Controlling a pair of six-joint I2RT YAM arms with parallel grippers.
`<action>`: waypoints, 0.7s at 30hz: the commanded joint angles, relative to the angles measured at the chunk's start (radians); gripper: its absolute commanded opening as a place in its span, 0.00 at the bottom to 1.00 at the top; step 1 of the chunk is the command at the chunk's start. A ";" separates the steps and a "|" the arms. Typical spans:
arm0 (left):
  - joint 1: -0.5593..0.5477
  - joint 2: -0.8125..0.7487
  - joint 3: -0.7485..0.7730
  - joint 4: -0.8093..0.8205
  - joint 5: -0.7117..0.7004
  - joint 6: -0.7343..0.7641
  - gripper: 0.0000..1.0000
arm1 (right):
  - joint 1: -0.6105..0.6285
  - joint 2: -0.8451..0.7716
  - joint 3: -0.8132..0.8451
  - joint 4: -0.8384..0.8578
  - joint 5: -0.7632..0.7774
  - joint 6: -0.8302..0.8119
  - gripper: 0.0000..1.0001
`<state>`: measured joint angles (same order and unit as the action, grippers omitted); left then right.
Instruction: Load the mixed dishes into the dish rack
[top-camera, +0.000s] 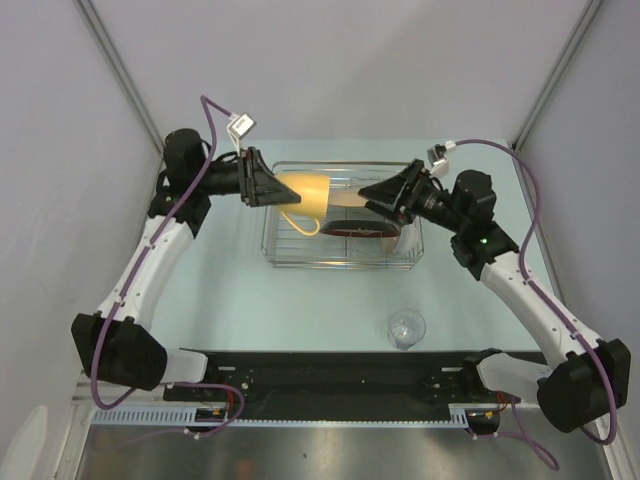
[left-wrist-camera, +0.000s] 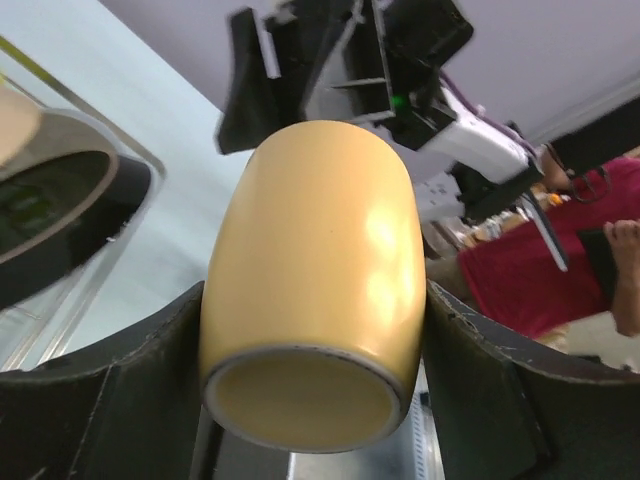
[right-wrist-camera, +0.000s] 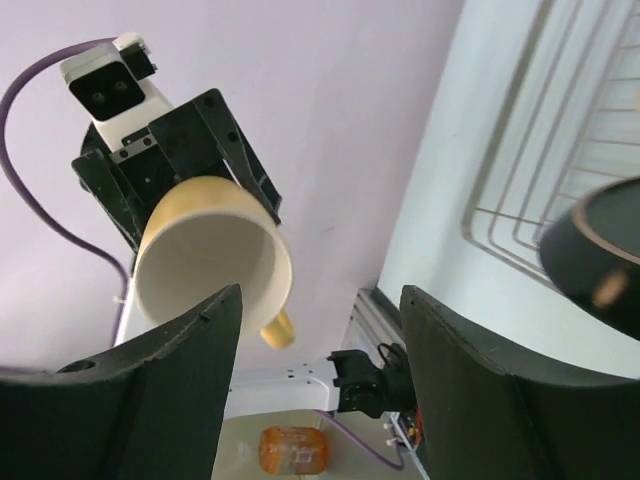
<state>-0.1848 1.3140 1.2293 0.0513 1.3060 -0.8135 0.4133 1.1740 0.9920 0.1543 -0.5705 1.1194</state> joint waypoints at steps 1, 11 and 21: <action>0.011 0.059 0.234 -0.483 -0.157 0.434 0.00 | -0.108 -0.099 0.033 -0.150 -0.071 -0.079 0.70; -0.074 0.375 0.682 -0.945 -0.918 0.876 0.00 | -0.311 -0.277 0.014 -0.337 -0.103 -0.133 0.71; -0.191 0.511 0.710 -0.883 -1.165 0.991 0.00 | -0.364 -0.356 -0.038 -0.354 -0.101 -0.127 0.70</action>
<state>-0.3504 1.8290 1.8889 -0.9001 0.2707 0.1066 0.0601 0.8433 0.9730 -0.1772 -0.6529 1.0077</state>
